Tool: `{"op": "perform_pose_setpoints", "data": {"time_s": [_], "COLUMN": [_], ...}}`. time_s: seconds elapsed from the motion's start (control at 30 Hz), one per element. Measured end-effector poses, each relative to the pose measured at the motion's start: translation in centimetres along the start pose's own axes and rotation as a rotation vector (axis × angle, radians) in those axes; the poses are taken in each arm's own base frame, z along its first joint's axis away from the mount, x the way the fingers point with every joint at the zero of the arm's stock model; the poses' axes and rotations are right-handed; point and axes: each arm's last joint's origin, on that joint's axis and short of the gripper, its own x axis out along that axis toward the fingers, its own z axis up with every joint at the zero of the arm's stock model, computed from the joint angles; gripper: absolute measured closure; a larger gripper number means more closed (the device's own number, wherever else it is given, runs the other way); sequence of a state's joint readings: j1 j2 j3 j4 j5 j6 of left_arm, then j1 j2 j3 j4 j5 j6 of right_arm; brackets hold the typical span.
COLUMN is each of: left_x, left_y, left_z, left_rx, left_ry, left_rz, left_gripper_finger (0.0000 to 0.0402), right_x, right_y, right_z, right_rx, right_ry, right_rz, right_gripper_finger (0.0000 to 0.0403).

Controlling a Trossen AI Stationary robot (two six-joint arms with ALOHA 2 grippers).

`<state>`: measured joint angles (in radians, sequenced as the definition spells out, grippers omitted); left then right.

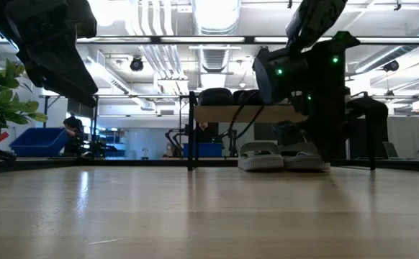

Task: Pick and place slides into the shelf
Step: Adjust the gray slides under the shelf

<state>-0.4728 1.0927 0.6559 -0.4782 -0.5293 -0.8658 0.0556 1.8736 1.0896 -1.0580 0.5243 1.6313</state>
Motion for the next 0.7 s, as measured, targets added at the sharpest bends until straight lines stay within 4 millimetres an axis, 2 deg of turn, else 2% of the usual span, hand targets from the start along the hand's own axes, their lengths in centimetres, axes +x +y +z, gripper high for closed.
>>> {"op": "perform_pose_setpoints", "data": {"time_s": [0.1,0.2,0.33,0.43,0.53,0.6,0.7], "left_x": [0.0,0.0,0.0,0.0,0.0,0.0,0.0], "left_y": [0.0,-0.1,-0.1,-0.1,-0.1,-0.2,-0.6], "left_z": [0.0,0.0,0.0,0.0,0.1,0.2,0.5], "left_rx": [0.000,-0.001,-0.001,0.006,0.013,0.030,0.059], "left_ry": [0.004,0.008,0.008,0.008,0.001,-0.010,-0.028], "left_rz": [-0.003,-0.009,-0.009,-0.010,-0.016,-0.029,-0.069], "left_gripper_finger": [0.0132,0.0132,0.0132,0.0132,0.0132,0.0132,0.0132], "right_x": [-0.6,-2.0,-5.3,-8.2,-11.7,-13.7,-16.5], "right_y": [0.2,0.3,-0.2,-1.1,-2.4,-4.1,-6.8], "right_z": [-0.3,-1.5,-4.5,-7.6,-10.7,-11.7,-11.9], "right_rx": [-0.018,-0.028,-0.046,-0.138,-0.250,-0.269,-0.118], "right_ry": [0.024,0.045,0.030,0.015,0.075,0.114,0.186], "right_rz": [0.015,0.057,0.177,0.335,0.581,0.658,0.738], "right_gripper_finger": [0.0390,0.0390,0.0390,0.0390,0.0390,0.0390,0.0390]}}
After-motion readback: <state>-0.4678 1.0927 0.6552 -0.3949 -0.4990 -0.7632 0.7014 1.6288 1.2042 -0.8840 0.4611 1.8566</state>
